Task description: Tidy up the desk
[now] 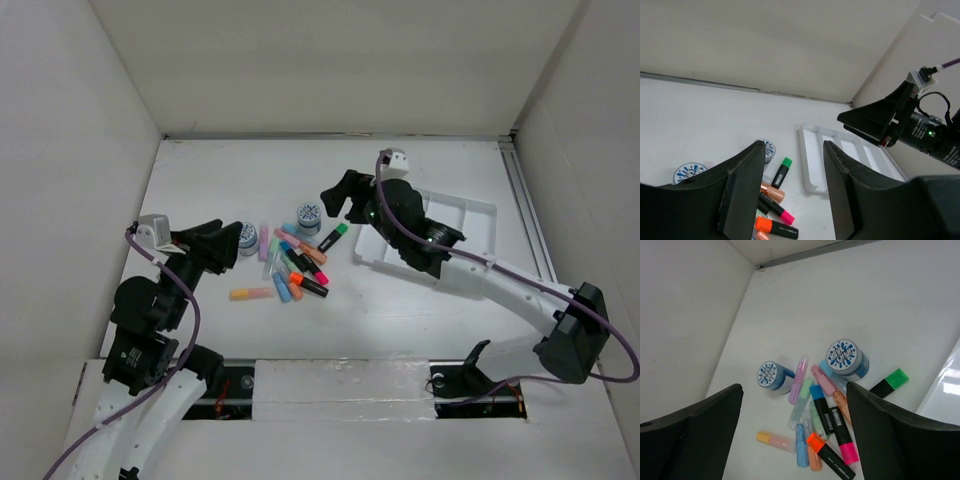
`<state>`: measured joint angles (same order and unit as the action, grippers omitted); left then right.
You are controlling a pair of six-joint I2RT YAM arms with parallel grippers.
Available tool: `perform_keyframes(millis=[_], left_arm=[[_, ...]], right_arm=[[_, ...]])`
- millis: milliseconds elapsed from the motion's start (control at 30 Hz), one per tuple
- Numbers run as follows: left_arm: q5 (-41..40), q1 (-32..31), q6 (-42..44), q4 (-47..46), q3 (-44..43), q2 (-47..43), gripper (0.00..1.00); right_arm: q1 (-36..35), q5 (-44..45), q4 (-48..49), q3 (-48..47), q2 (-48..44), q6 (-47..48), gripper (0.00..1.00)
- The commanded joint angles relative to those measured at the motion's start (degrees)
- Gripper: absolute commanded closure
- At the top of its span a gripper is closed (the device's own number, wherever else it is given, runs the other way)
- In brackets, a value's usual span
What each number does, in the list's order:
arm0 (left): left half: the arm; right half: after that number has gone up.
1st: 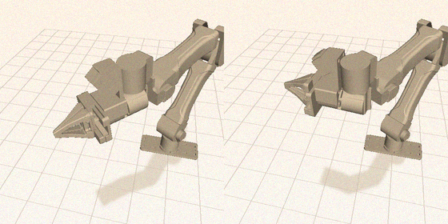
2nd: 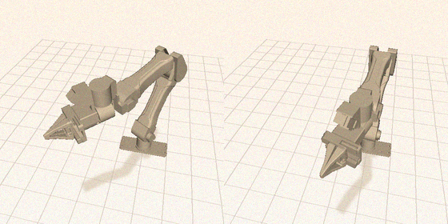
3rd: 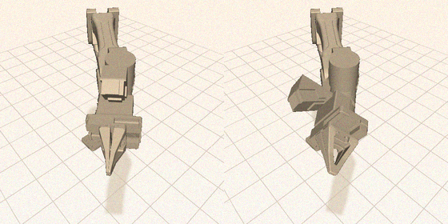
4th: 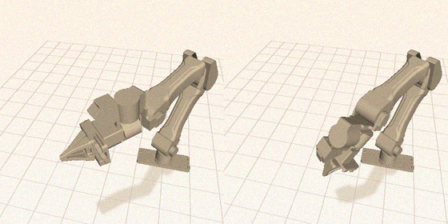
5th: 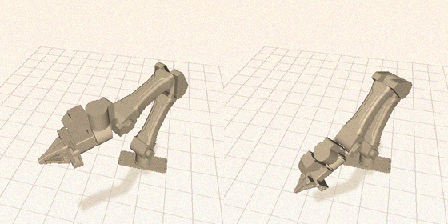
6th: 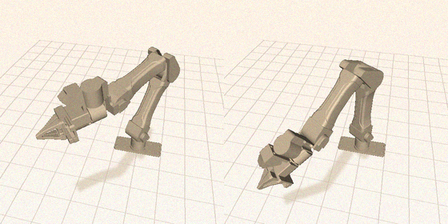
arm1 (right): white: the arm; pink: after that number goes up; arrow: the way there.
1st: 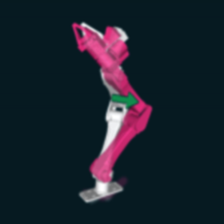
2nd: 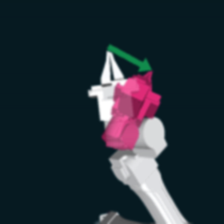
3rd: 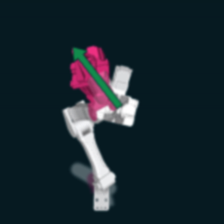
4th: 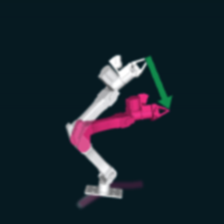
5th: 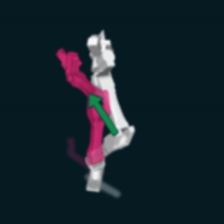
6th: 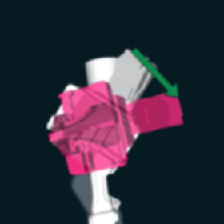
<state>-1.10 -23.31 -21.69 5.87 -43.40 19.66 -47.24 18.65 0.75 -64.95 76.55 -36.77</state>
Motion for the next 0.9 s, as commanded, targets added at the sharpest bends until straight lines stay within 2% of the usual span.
perform_keyframes(millis=[0,33,100,167,233,267,300,333,367,400,467,500,567,600,633,700,867], left_arm=[[3.1,-0.2,1.3,-1.6,-0.3,1.2,0.52],[3.2,-0.2,1.3,-1.6,-0.4,1.3,0.51],[4.7,-0.2,1.4,-2.3,-0.1,1.8,0.53],[5.1,-0.2,1.2,-2.6,0.0,2.1,0.56],[4.6,-0.2,0.8,-2.4,0.0,2.2,0.63],[4.6,-0.2,0.7,-2.5,0.2,1.9,0.72],[4.8,-0.2,0.7,-2.6,0.3,1.7,0.95],[4.5,-0.2,0.6,-2.6,0.4,1.5,1.0],[4.3,-0.2,0.4,-2.4,0.4,1.4,1.0],[3.7,-0.2,0.3,-2.1,0.3,1.3,1.0],[3.7,-0.2,0.2,-2.0,0.4,1.3,1.0],[3.9,-0.2,0.1,-2.0,0.3,1.2,0.88],[4.4,-0.2,0.0,-2.1,0.4,1.2,0.74],[4.4,-0.2,0.0,-2.0,0.3,1.1,0.63],[4.5,-0.2,-0.1,-2.0,0.4,1.0,0.59],[4.7,-0.2,-0.1,-2.1,0.4,0.8,0.53],[5.6,-0.2,-0.1,-2.4,0.7,1.2,0.52]], right_arm=[[0.0,2.9,-3.1,-3.9,2.9,1.0,0.13],[0.0,3.0,-3.6,-4.2,3.5,1.3,0.35],[0.7,2.6,-3.7,-4.6,4.9,1.4,0.99],[0.7,2.3,-4.7,-5.7,6.9,1.4,1.0],[0.7,2.3,-5.0,-6.6,8.3,1.2,1.0],[0.7,2.6,-5.3,-6.8,9.2,1.0,0.98],[0.7,3.3,-5.5,-7.0,9.8,0.8,0.88],[0.7,3.5,-5.8,-7.3,10.3,0.5,0.74],[0.7,3.8,-5.9,-7.4,11.2,0.6,0.45],[1.3,3.6,-5.9,-7.6,11.8,0.5,0.32],[1.3,2.4,-6.8,-8.8,14.2,0.5,0.13],[1.8,1.3,-7.3,-9.6,15.4,0.4,0.09],[1.8,1.2,-8.8,-11.9,17.7,0.4,0.06],[1.8,1.1,-9.4,-13.1,20.3,0.5,0.06],[1.8,1.1,-10.0,-14.0,21.6,0.5,0.05],[2.3,1.0,-10.9,-17.0,25.8,0.6,0.04],[2.3,0.2,-15.5,-25.0,34.5,2.5,0.0]])
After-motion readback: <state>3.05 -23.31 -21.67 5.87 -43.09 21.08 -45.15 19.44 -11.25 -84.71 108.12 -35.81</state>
